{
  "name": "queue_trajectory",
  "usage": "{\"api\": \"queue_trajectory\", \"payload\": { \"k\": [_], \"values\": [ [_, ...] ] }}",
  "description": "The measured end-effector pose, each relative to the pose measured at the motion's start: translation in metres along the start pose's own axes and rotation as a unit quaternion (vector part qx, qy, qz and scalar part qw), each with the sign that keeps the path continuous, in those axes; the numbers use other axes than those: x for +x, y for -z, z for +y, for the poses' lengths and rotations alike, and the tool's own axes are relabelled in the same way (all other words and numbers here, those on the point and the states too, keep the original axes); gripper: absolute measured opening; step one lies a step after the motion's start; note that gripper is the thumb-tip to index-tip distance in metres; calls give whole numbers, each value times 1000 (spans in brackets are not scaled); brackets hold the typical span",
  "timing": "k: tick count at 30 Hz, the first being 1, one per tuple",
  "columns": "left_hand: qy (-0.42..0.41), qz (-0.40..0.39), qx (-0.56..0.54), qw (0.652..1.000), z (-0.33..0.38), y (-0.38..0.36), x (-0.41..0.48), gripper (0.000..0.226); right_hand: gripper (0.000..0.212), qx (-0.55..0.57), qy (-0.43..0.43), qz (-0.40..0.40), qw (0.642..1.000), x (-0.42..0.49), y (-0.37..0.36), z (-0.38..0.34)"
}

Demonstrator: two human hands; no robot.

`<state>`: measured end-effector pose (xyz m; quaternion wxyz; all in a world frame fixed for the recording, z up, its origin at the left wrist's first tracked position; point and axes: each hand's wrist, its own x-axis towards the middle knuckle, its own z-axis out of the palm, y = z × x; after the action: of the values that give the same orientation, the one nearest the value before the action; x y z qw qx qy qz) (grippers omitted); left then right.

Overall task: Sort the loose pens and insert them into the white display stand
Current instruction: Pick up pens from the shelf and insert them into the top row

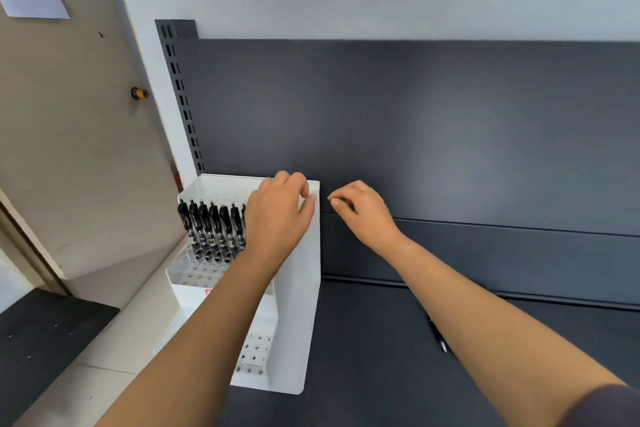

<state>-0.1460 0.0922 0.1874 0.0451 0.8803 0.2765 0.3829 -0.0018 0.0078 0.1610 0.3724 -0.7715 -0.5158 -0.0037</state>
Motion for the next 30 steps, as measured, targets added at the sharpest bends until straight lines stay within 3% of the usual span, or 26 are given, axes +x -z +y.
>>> {"api": "queue_trajectory", "payload": {
  "k": [8,16,21,30],
  "values": [
    [-59,-97,-49,992,98,-73,-6,10,23,-88,-53,-36,994,-48,72,103],
    [-67,-203,-66,975,180,-147,-35,14,22,-94,-148,-147,974,-103,121,200],
    [-29,-267,-53,962,195,-175,-60,14,18,-70,-192,-212,956,-124,123,241],
    [52,-362,-28,930,182,-199,-83,15,20,-54,-283,-173,942,-126,95,270]
  ]
}}
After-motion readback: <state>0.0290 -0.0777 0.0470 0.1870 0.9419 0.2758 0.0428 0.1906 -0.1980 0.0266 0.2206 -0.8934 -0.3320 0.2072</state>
